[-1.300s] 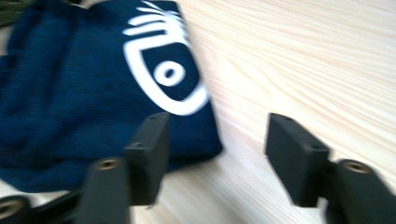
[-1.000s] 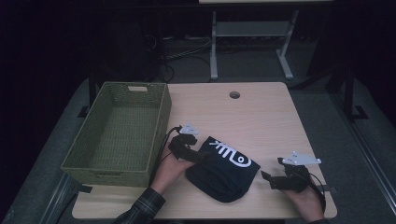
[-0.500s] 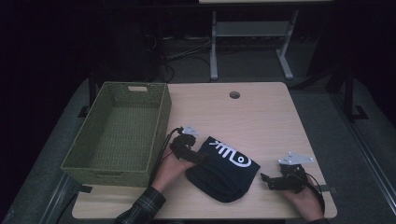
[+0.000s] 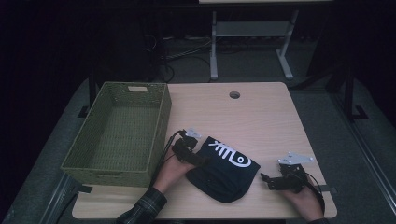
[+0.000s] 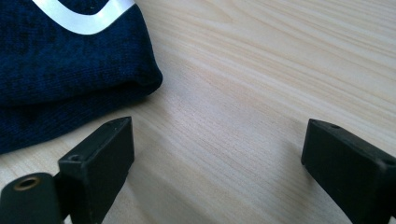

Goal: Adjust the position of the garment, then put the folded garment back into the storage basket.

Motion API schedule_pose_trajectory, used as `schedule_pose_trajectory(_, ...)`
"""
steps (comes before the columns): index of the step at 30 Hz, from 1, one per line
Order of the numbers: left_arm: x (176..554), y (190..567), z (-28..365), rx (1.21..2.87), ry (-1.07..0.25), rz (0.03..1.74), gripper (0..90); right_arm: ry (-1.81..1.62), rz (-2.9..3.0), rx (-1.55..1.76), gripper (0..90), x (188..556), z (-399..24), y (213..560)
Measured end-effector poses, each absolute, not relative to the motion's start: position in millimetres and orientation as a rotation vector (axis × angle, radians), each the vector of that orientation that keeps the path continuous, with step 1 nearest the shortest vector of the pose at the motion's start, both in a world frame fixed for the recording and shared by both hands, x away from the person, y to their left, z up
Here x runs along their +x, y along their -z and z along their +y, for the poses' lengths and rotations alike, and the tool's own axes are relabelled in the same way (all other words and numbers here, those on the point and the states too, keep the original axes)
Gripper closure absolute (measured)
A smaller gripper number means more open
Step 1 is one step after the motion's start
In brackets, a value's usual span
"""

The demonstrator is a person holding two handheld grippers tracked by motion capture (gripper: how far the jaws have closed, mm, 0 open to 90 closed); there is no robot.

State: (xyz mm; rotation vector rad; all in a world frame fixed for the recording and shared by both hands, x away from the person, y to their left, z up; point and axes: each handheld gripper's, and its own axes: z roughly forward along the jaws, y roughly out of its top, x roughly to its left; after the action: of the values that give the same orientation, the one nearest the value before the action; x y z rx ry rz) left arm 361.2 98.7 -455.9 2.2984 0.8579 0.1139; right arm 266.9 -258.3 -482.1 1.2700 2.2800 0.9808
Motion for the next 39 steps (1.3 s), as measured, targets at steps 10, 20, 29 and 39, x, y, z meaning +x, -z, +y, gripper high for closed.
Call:
schedule_pose_trajectory(10, 363, 460, 99, 2.295, -0.047, 0.858, 20.9, -0.982, 2.281, 1.268, 9.0, 267, -258, 482)
schedule_pose_trajectory(20, 363, 457, 98, 2.311, 0.057, 0.815, 48.2, -0.982, 2.281, 1.269, 9.0, 267, -258, 482)
schedule_pose_trajectory(29, 367, 457, 98, 2.317, 0.115, 0.831, 62.1, -0.982, 2.28, 1.268, 9.1, 267, -258, 482)
schedule_pose_trajectory(39, 366, 449, 96, 2.323, 0.126, 0.834, 70.3, -0.982, 2.28, 1.269, 9.1, 267, -258, 482)
